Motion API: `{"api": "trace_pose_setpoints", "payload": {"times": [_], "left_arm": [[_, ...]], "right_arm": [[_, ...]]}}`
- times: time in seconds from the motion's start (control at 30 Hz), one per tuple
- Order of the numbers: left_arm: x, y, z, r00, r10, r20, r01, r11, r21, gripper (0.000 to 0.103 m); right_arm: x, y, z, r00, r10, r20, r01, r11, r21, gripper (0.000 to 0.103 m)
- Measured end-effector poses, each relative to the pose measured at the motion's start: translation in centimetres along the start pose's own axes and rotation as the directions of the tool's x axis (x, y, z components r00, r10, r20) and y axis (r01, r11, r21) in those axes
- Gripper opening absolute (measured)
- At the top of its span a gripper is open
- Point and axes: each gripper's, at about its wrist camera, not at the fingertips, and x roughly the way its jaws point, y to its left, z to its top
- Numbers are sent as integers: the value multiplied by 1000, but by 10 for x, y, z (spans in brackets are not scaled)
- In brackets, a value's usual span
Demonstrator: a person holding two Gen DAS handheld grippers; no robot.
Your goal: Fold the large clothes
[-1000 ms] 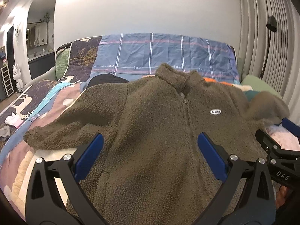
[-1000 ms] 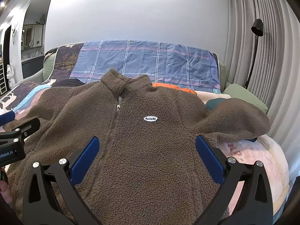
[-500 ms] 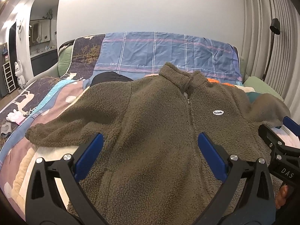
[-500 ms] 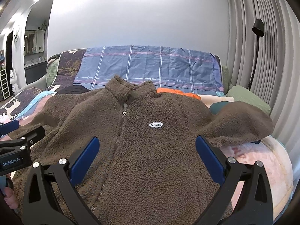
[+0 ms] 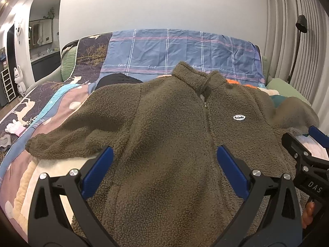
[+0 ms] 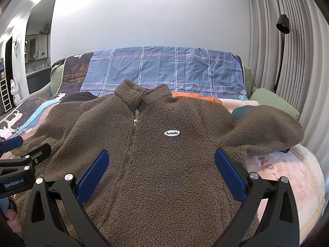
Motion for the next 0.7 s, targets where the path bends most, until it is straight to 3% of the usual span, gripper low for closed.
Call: {"api": "trace_pose_setpoints", "payload": {"times": [0.7], "left_arm": [[-1,2,-6,999,-35,8,35,999,12,101]], "right_arm": [[4,2,0,999,-31,-8,31,999,-8,102]]}}
